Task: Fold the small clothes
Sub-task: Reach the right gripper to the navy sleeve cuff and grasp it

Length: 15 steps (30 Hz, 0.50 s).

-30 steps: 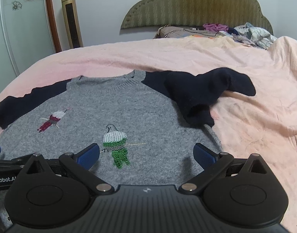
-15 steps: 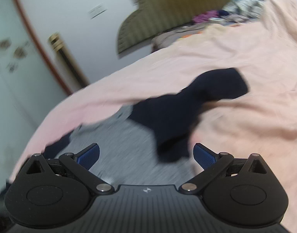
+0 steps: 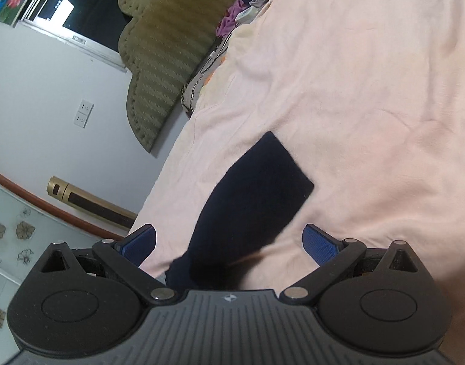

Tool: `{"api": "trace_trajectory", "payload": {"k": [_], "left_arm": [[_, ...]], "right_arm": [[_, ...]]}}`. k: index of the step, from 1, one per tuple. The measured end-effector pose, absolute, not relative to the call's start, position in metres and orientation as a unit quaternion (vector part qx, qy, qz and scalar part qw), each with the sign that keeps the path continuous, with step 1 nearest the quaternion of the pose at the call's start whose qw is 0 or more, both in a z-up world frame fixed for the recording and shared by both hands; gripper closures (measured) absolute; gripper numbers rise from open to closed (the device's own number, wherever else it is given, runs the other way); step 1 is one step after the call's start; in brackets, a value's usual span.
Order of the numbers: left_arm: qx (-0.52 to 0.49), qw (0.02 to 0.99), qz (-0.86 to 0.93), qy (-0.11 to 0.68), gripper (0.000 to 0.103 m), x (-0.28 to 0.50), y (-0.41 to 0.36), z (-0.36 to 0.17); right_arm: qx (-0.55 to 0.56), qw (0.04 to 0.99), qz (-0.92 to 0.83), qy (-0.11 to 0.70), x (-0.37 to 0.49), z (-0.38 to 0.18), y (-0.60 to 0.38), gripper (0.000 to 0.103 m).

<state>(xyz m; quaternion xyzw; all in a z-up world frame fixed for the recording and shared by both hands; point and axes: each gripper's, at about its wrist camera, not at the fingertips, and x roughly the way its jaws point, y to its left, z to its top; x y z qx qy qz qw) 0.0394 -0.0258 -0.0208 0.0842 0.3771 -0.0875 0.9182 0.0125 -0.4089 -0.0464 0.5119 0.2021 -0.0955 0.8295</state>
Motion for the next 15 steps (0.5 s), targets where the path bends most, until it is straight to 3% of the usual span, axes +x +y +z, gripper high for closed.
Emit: {"api": "trace_trajectory", "payload": {"k": [9,10,12,13,15], "left_arm": [[0.084,0.917,-0.081,0.382,0.0,0.042,-0.025,-0.02],[0.085,0.916,-0.08,0.383,0.0,0.042,-0.025,-0.019],[0.087,0.917,-0.079,0.382,0.0,0.042,-0.025,-0.017],[0.087,0.917,-0.078,0.382,0.0,0.042,-0.024,-0.017],[0.086,0.917,-0.074,0.382,0.0,0.042,-0.023,-0.016]], "right_arm": [[0.486,0.847,-0.133,0.17,0.041,-0.046,-0.414,0.0],[0.482,0.849,-0.137,0.168,0.043,-0.045,-0.414,0.008],[0.466,0.853,-0.153,0.177,0.046,-0.044,-0.417,0.048],[0.465,0.85,-0.162,0.187,0.048,-0.045,-0.42,0.074],[0.481,0.839,-0.167,0.194,0.048,-0.051,-0.43,0.085]]}}
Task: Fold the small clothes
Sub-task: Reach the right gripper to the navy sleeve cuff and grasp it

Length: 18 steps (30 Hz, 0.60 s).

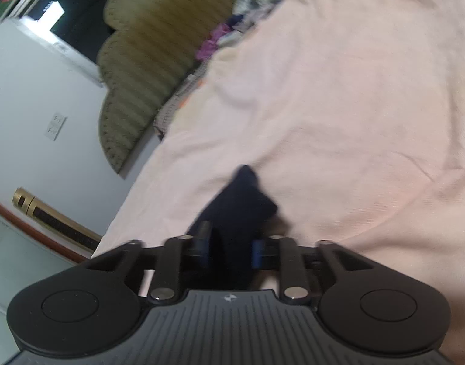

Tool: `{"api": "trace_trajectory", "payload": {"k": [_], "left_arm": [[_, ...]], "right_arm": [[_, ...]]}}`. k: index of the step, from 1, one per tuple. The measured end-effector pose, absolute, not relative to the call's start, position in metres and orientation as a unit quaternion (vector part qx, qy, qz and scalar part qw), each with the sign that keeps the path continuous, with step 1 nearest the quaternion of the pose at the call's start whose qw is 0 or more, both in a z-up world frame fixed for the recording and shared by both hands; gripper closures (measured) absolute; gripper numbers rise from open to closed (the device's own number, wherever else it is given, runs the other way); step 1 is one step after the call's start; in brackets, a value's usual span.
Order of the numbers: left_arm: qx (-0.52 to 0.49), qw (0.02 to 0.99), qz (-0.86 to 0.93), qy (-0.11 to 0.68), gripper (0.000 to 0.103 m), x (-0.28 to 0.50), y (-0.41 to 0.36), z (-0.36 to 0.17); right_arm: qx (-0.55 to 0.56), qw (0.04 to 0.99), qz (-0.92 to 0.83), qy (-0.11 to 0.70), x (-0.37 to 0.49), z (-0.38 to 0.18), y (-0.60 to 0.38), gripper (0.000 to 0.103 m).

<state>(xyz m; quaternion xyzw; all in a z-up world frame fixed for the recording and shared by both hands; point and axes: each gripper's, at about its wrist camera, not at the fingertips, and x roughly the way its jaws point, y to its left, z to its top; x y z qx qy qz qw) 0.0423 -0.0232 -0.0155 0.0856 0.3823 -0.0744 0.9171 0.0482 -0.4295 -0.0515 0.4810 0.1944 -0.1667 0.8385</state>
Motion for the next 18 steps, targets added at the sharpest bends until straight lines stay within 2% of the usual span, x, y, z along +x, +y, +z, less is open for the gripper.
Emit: {"api": "trace_trajectory", "payload": {"k": [1,4,13,16,18], "left_arm": [[0.085,0.917,-0.073,0.383,0.0,0.043,-0.023,-0.015],[0.085,0.917,-0.073,0.383,0.0,0.043,-0.022,-0.013],[0.07,0.918,-0.071,0.384,0.0,0.044,-0.014,-0.01],[0.065,0.918,-0.073,0.385,0.0,0.044,-0.015,-0.01],[0.064,0.917,-0.076,0.387,0.0,0.044,-0.017,-0.01]], "right_arm": [[0.487,0.836,-0.163,0.193,0.047,-0.053,-0.434,0.089],[0.457,0.849,-0.179,0.194,0.039,-0.044,-0.444,0.093],[0.291,0.888,-0.326,0.144,-0.032,0.036,-0.512,0.094],[0.355,0.893,-0.219,0.167,-0.042,0.037,-0.523,0.093],[0.397,0.881,-0.166,0.198,-0.033,0.024,-0.516,0.085]]}}
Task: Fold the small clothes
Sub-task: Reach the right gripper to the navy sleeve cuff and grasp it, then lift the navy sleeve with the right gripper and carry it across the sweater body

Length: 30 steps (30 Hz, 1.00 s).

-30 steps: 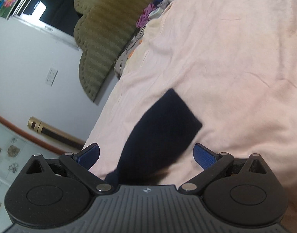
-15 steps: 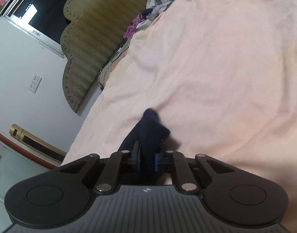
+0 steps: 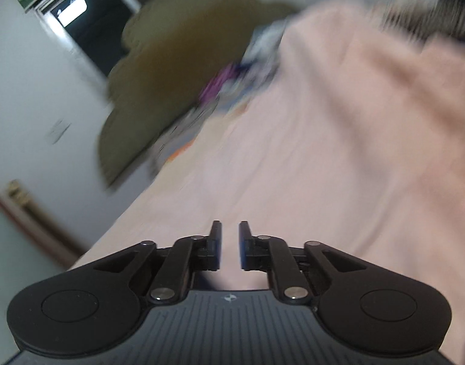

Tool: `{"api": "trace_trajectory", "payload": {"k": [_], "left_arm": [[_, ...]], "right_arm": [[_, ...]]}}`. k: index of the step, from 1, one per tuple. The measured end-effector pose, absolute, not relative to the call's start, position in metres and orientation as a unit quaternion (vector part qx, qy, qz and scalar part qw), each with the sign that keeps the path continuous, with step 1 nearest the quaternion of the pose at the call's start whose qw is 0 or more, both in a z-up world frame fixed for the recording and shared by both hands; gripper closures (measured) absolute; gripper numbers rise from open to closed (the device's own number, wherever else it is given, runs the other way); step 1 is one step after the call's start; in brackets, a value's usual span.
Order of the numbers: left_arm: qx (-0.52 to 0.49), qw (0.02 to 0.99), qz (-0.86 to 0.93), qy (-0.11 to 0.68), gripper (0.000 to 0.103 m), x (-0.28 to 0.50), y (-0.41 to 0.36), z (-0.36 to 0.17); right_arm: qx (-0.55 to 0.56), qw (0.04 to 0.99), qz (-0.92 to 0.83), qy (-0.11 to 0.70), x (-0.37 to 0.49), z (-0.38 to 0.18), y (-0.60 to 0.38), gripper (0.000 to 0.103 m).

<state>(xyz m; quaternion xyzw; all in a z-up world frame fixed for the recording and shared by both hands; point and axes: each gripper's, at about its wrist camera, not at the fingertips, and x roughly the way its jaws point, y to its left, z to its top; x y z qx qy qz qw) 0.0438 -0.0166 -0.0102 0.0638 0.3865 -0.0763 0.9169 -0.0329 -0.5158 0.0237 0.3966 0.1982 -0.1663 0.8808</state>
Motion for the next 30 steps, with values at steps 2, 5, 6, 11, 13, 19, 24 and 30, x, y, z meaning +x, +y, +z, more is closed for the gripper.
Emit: {"api": "trace_trajectory", "payload": {"k": [2,5,6,11,13,19,24,30], "left_arm": [[0.068,0.916,-0.08,0.388,0.0,0.042,-0.019,-0.009],[0.076,0.918,-0.078,0.381,0.0,0.038,-0.018,-0.005],[0.077,0.919,-0.074,0.379,0.0,0.037,-0.018,-0.004],[0.07,0.918,-0.065,0.385,0.0,0.039,-0.013,-0.003],[0.072,0.917,-0.062,0.387,0.0,0.039,-0.013,-0.004],[0.08,0.92,-0.053,0.381,0.0,0.038,-0.007,0.0],[0.062,0.919,-0.051,0.387,0.0,0.043,0.0,-0.001],[0.06,0.917,-0.059,0.389,0.0,0.044,-0.003,-0.005]], "right_arm": [[0.431,0.858,-0.148,0.237,-0.018,0.004,-0.506,0.04],[0.464,0.838,-0.108,0.264,0.004,-0.025,-0.488,0.024],[0.467,0.836,-0.105,0.269,0.013,-0.031,-0.482,0.024],[0.474,0.843,-0.1,0.235,0.058,-0.044,-0.471,0.028],[0.479,0.84,-0.107,0.231,0.074,-0.049,-0.469,0.055],[0.463,0.848,-0.145,0.214,0.075,-0.045,-0.486,0.097],[0.366,0.886,-0.237,0.157,0.029,0.018,-0.523,0.097],[0.272,0.904,-0.301,0.136,-0.016,0.066,-0.539,0.097]]}}
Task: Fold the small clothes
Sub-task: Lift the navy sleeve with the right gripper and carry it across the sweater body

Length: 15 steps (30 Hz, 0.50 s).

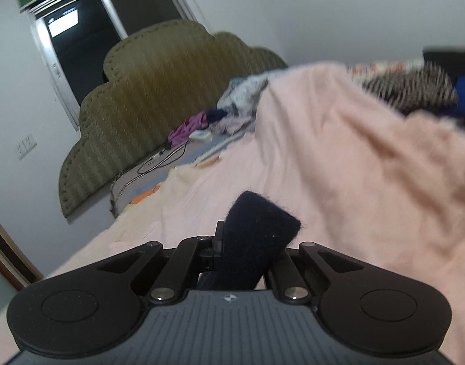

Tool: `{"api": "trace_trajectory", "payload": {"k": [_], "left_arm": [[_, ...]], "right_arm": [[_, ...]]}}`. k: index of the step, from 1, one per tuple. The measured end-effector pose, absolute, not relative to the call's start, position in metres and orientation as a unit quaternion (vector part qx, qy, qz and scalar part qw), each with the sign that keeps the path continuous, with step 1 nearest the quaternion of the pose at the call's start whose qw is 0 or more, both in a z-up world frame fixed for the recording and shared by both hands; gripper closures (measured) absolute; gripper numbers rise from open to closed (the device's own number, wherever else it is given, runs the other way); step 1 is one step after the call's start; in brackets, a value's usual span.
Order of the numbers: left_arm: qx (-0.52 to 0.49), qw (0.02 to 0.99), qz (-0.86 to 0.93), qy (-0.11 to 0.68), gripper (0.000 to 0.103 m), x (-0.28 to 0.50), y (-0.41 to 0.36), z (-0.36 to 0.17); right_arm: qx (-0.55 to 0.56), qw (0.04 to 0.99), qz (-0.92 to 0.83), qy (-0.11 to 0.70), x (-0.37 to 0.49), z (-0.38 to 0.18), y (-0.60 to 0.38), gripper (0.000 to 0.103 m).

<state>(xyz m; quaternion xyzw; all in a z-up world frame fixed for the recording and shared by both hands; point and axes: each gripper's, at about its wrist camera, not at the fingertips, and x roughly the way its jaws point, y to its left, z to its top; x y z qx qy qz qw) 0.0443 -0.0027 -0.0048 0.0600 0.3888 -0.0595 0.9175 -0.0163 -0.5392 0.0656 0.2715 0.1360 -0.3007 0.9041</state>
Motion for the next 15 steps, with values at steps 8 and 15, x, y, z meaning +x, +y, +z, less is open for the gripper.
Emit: {"api": "trace_trajectory", "payload": {"k": [8,15], "left_arm": [[0.064,0.916,-0.056,0.393,0.0,0.048,-0.003,-0.009],[0.057,0.918,-0.055,0.389,0.0,0.045,0.004,-0.007]], "right_arm": [[0.087,0.954,-0.247,0.148,0.0,0.08,-0.406,0.097],[-0.015,0.974,-0.147,0.172,0.031,0.082,-0.284,0.097]]}}
